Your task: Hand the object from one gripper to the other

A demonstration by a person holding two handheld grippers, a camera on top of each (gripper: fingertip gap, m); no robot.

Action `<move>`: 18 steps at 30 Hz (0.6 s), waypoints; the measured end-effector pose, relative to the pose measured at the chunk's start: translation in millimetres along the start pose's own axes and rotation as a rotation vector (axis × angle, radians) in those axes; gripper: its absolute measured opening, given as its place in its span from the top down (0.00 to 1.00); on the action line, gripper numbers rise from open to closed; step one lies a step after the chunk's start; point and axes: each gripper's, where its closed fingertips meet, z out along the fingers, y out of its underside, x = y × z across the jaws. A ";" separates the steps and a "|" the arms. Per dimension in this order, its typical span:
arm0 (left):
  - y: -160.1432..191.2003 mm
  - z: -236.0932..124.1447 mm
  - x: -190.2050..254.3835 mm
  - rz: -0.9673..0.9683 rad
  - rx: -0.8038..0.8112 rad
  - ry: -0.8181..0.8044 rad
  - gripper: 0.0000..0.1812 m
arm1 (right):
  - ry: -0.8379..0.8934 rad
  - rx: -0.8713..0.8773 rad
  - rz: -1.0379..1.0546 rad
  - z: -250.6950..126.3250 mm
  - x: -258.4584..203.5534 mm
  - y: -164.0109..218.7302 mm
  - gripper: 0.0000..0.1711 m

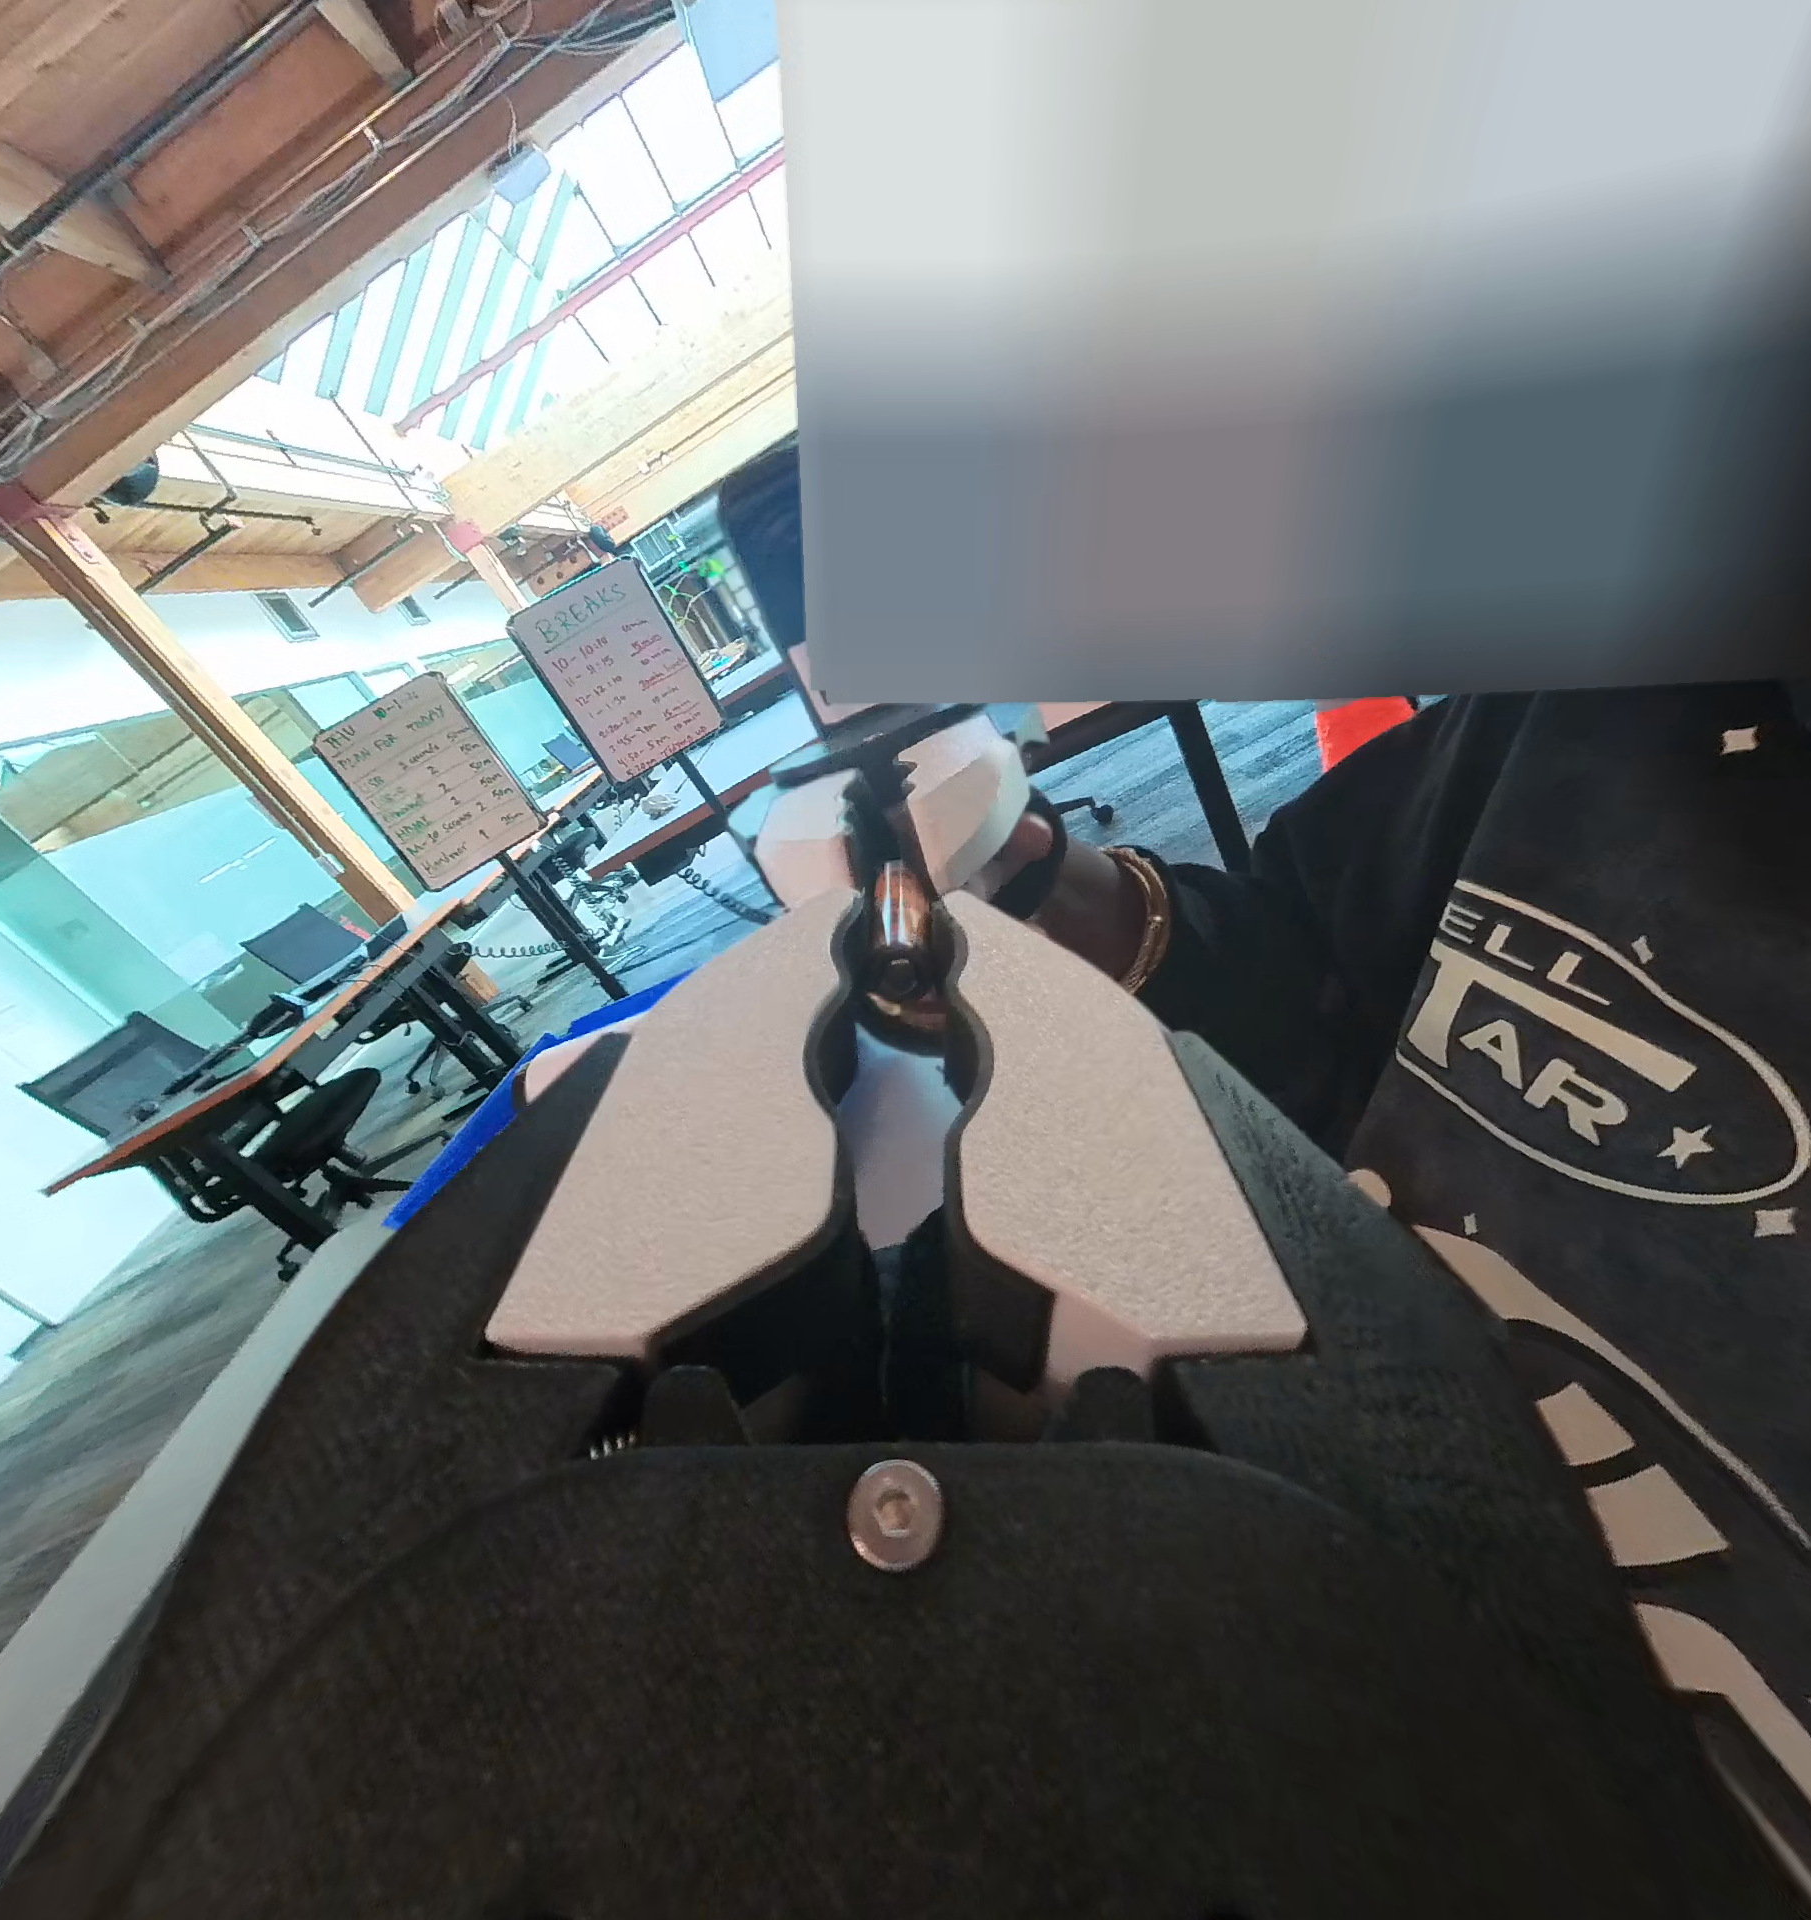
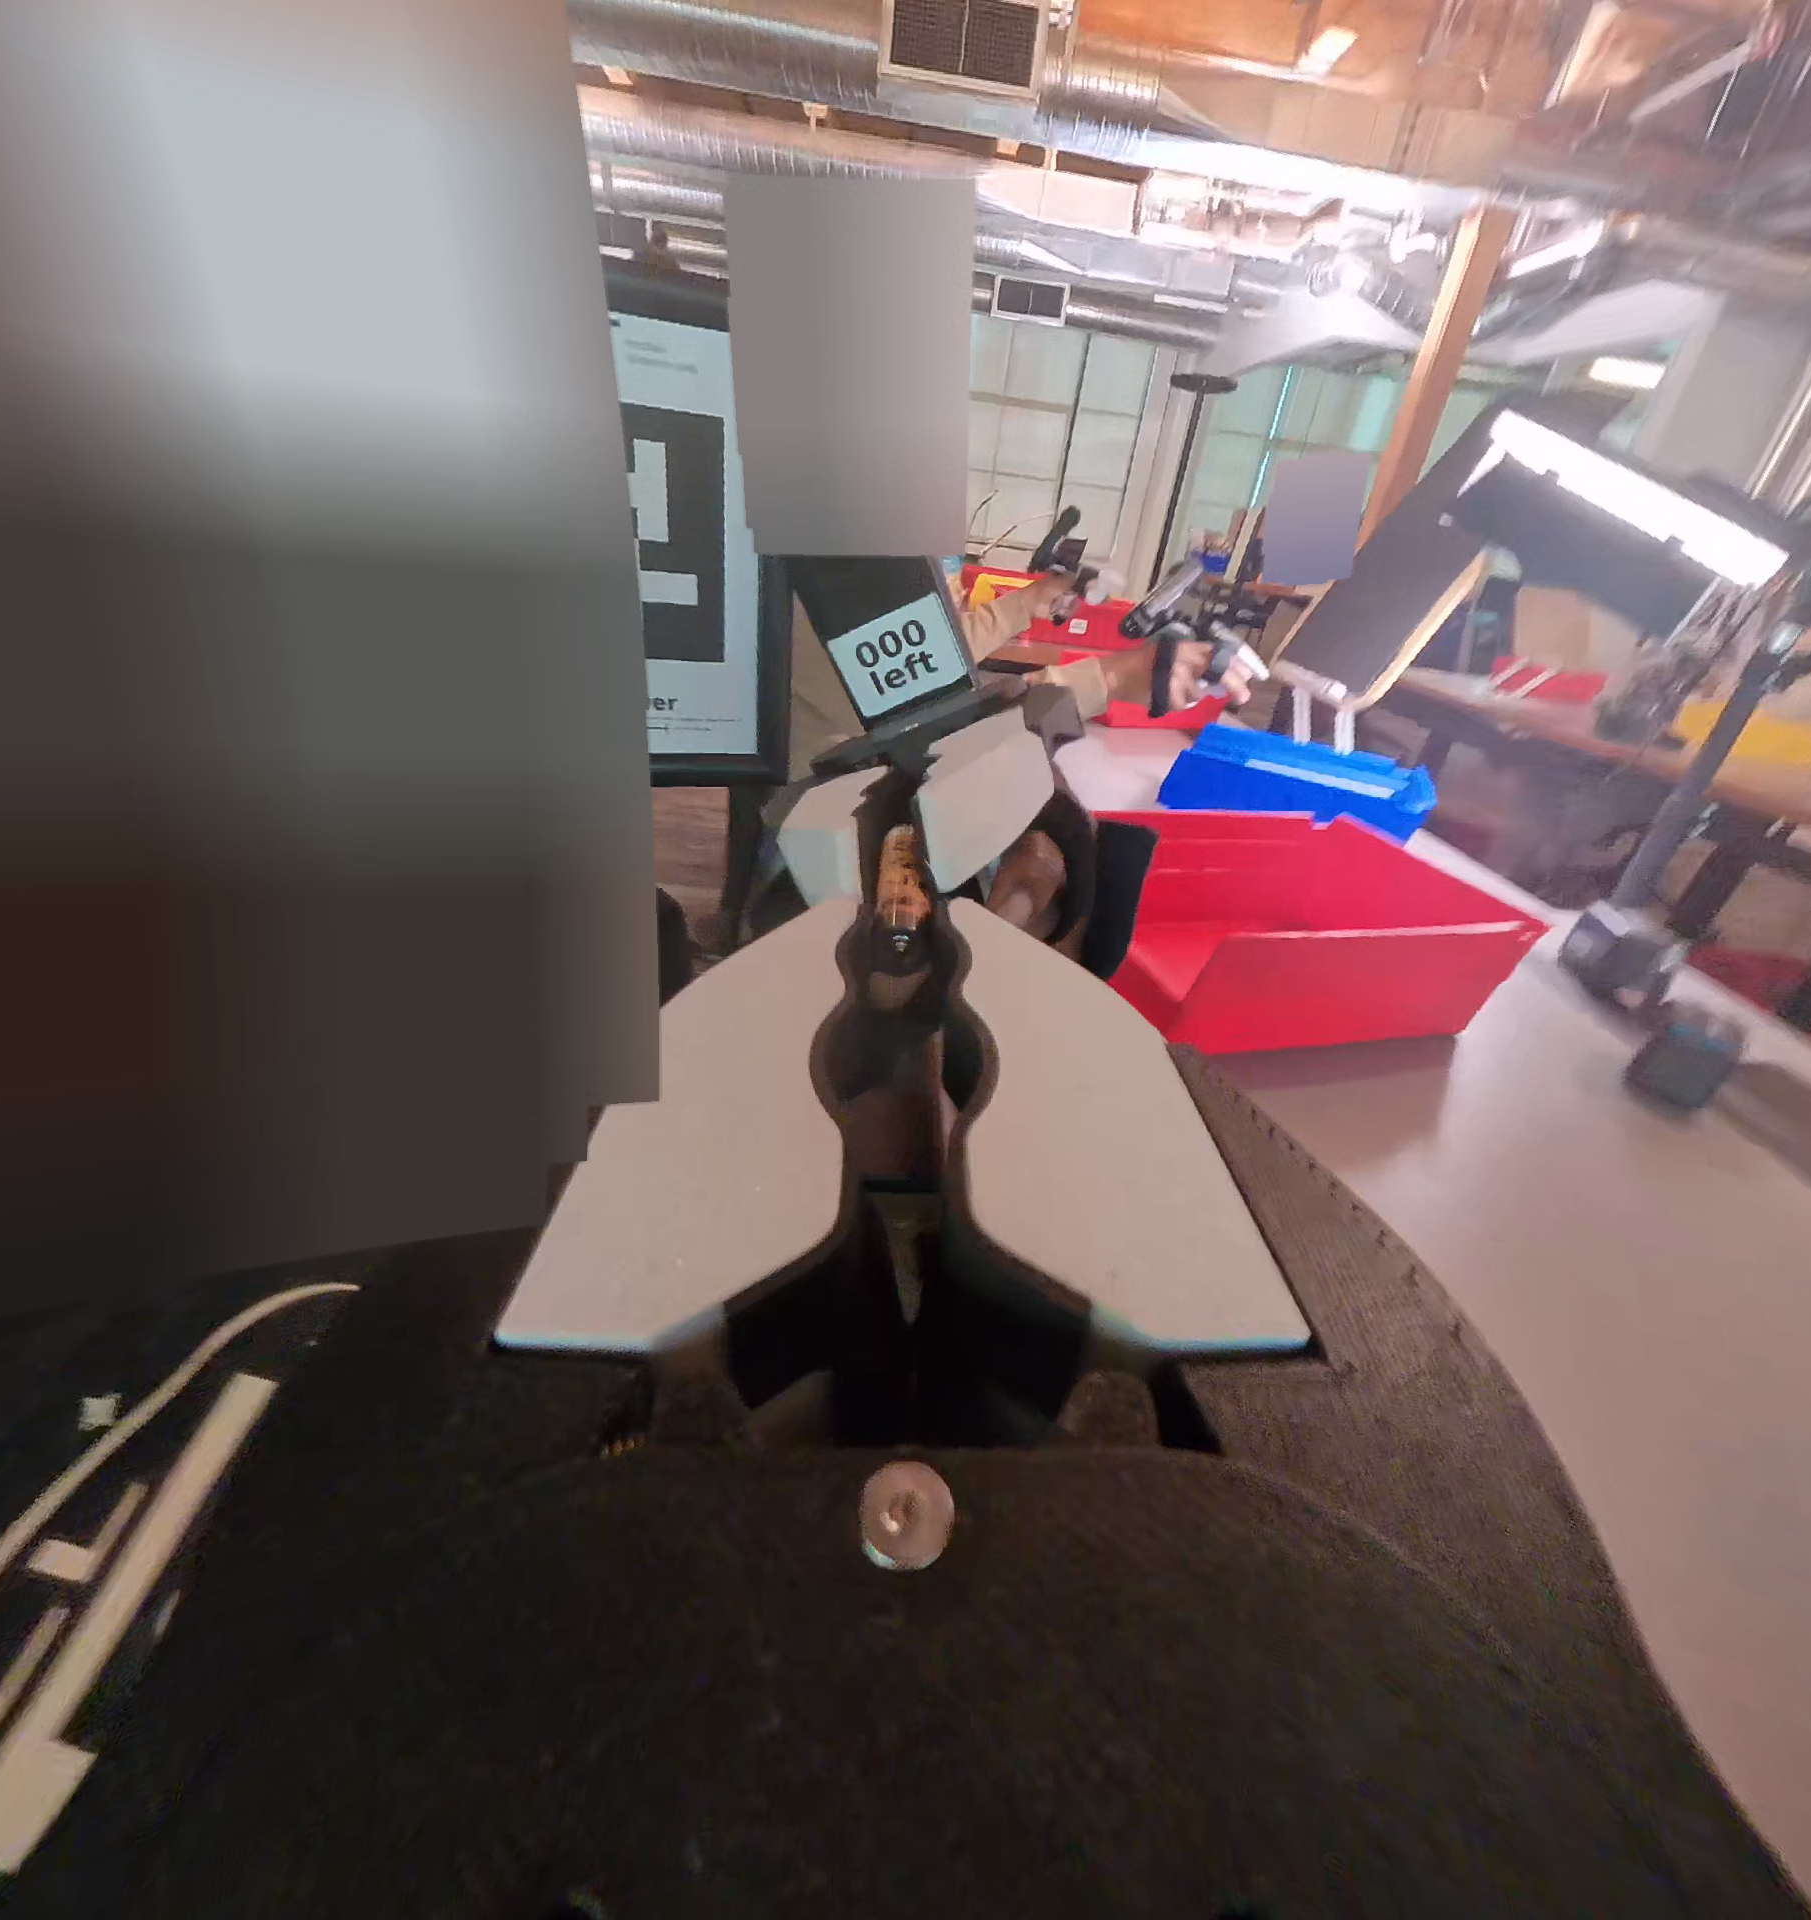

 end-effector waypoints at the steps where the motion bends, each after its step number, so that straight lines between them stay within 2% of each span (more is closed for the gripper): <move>1: -0.6 0.0 0.3 -0.019 0.007 0.005 0.94 | 0.008 0.007 -0.064 -0.2 -0.5 -1.2 0.94; 5: -1.2 -1.5 -1.4 -0.055 0.019 0.009 0.93 | 0.080 0.011 -0.343 -1.7 -1.1 -4.5 0.94; 12: -0.7 -0.7 3.5 -0.055 0.008 0.040 0.94 | 0.112 0.021 -0.581 -1.6 -7.5 -6.3 0.94; 18: -2.5 -0.2 2.1 -0.029 0.017 0.024 0.94 | 0.139 0.032 -0.534 -2.7 -4.7 -8.8 0.93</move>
